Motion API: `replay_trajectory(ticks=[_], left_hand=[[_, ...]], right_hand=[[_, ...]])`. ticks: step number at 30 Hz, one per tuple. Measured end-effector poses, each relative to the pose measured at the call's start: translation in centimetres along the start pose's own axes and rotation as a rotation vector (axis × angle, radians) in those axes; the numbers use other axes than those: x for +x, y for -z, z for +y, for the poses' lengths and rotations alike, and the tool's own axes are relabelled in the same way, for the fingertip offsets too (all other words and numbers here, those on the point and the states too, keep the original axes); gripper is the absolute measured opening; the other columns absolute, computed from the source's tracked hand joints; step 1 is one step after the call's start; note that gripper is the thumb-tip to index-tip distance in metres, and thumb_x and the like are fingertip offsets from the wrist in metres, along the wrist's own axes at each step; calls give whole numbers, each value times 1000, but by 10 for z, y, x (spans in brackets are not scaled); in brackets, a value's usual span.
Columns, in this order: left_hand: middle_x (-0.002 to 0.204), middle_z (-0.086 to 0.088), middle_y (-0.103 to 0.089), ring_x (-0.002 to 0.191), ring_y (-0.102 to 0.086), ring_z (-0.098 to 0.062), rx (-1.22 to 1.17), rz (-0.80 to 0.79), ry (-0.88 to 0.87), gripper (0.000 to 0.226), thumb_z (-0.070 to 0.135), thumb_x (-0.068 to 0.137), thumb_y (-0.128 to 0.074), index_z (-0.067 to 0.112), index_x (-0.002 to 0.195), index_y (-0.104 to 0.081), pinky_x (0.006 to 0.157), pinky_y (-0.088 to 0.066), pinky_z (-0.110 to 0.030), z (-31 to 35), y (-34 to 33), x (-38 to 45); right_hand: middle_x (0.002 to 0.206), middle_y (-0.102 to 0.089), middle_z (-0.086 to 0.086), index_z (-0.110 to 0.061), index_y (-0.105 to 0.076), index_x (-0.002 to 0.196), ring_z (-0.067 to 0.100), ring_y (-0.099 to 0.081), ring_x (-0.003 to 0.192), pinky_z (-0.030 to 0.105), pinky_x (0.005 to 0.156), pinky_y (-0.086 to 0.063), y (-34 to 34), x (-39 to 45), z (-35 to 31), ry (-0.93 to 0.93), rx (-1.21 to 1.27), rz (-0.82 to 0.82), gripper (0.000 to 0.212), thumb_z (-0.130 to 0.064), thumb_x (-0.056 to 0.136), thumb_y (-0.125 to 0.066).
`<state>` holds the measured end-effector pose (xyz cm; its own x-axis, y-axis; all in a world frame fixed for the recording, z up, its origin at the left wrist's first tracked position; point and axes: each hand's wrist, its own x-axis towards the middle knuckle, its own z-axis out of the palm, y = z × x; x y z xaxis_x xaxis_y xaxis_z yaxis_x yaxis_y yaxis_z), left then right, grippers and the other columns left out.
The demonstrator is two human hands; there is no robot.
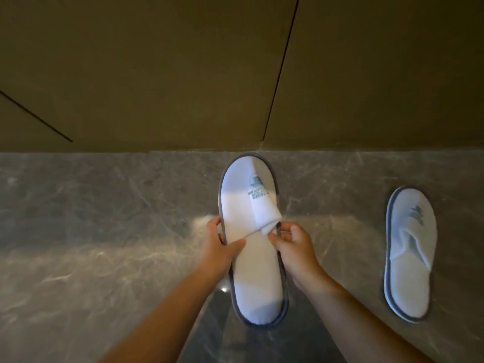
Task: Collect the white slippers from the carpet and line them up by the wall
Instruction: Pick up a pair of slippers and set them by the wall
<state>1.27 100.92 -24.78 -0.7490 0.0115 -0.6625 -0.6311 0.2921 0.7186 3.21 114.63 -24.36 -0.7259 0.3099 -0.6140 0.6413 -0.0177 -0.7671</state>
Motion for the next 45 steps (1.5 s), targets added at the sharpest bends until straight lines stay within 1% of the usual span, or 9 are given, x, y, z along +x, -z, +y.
replay_trajectory(ticks=[4,8,13,17,21,32,36,40,45], left_hand=[[114,-9,-54,92,-53,-18,-1,126,-45,59,14,79,-61,19,129,-30,65,-47,-22,-20,-4,43],[123,-14,-54,101,-54,-24,41,207,-43,59,17,81,-58,19,131,-27,78,-45,-35,-28,-3,72],[138,-13,-37,122,-40,-28,315,297,-125,75,27,74,-68,18,134,-24,102,-37,-45,-37,-3,66],[153,-7,-5,139,-8,-28,738,137,-300,95,47,68,-67,25,140,-8,113,-17,-45,-58,-9,48],[151,1,22,138,21,-30,1092,-75,-270,99,66,68,-52,36,137,12,115,-3,-49,-78,-11,44],[152,-2,16,138,16,-33,1072,19,-290,95,66,69,-51,31,139,5,114,-8,-49,-68,-33,50],[153,-5,14,138,13,-34,1084,11,-298,95,64,70,-52,30,139,3,114,-10,-50,-64,-32,48],[154,-7,10,139,12,-34,1026,7,-295,92,58,71,-57,30,140,-2,113,-10,-54,-63,-36,45],[155,-10,-2,140,0,-36,1041,130,-368,81,51,73,-59,32,139,-16,110,-13,-54,-66,-57,40]], right_hand=[[98,-62,4,-13,-54,107,22,-58,99,31,80,-46,-11,39,23,77,-207,11,29,-21,80,-60],[143,-34,12,-17,-33,132,28,-27,132,44,109,-29,4,53,52,265,-758,87,62,-32,79,-61],[153,-8,11,-23,-8,139,30,-8,140,42,114,-15,19,52,79,226,-1155,-13,84,-49,76,-57],[153,-9,10,-25,-8,139,30,-10,139,43,113,-18,19,54,80,258,-1163,-6,85,-50,75,-58],[153,-4,10,-26,-7,139,31,-9,139,43,113,-16,20,53,80,251,-1152,-22,83,-50,76,-57],[154,-2,10,-27,-4,139,32,-7,139,45,113,-15,23,53,81,285,-1164,-33,82,-50,78,-53],[153,-10,9,-24,-16,138,26,-9,139,41,114,-15,37,48,77,332,-1002,-60,72,-38,80,-57],[143,-31,23,-10,-34,132,36,-25,133,45,109,-21,84,33,87,288,-889,254,67,-25,75,-66],[147,-21,25,-12,-29,133,43,-18,134,59,108,-20,153,24,115,-66,-970,558,78,-35,71,-69]])
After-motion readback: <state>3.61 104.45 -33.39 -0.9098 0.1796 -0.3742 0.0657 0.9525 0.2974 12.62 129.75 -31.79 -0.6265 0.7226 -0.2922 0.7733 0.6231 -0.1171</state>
